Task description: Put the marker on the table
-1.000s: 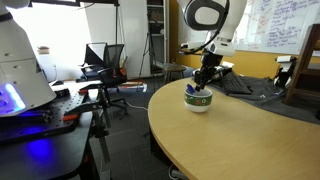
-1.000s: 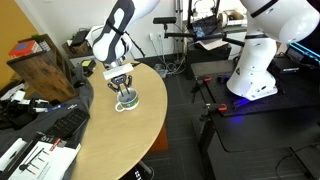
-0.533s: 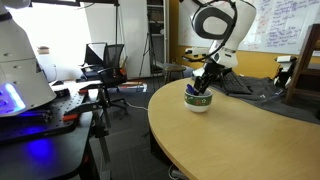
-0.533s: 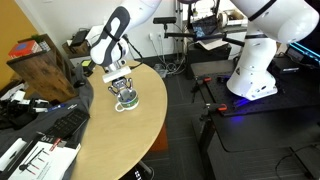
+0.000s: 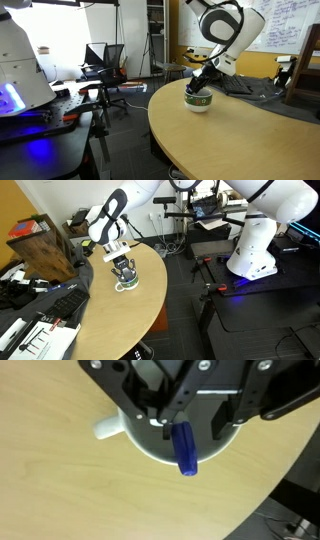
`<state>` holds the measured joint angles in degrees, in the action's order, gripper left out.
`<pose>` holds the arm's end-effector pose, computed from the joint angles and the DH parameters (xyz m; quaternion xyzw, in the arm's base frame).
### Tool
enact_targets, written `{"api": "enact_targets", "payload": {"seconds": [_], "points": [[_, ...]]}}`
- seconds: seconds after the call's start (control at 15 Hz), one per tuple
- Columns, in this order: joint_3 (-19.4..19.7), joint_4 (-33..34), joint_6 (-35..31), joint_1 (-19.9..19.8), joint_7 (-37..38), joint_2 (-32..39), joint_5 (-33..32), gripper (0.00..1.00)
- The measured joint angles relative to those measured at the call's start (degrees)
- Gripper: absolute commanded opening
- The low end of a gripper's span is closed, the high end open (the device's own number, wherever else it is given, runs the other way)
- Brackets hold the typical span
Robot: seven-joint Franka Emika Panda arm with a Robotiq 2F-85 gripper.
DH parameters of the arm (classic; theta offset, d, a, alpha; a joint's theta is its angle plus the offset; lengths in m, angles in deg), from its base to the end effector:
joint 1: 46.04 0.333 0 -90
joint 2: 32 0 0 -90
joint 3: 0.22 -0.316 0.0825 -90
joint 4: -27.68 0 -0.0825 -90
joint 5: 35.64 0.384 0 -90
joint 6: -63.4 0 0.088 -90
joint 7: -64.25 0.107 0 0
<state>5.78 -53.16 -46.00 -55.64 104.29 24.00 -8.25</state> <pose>0.6519 -0.1380 0.0874 -0.7898 0.5491 0.2540 0.1006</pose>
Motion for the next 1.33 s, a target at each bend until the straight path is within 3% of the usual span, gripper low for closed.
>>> {"api": "enact_targets", "payload": {"seconds": [0.2, 0.33, 0.73, 1.07, 1.33], "points": [[-0.61, 1.53, 1.07, -1.27, -0.33, 1.0, 2.26, 0.01], [-0.91, 2.06, 1.07, -1.83, -0.45, 1.16, 3.29, 0.06], [-1.02, 1.77, 2.41, -2.34, -1.72, -1.65, 3.99, 0.06], [-0.83, -7.85, 3.83, -2.04, -6.87, -12.96, 4.0, 0.06], [2.49, -18.41, -6.98, 1.04, -4.7, -20.88, 2.88, 0.06]]}}
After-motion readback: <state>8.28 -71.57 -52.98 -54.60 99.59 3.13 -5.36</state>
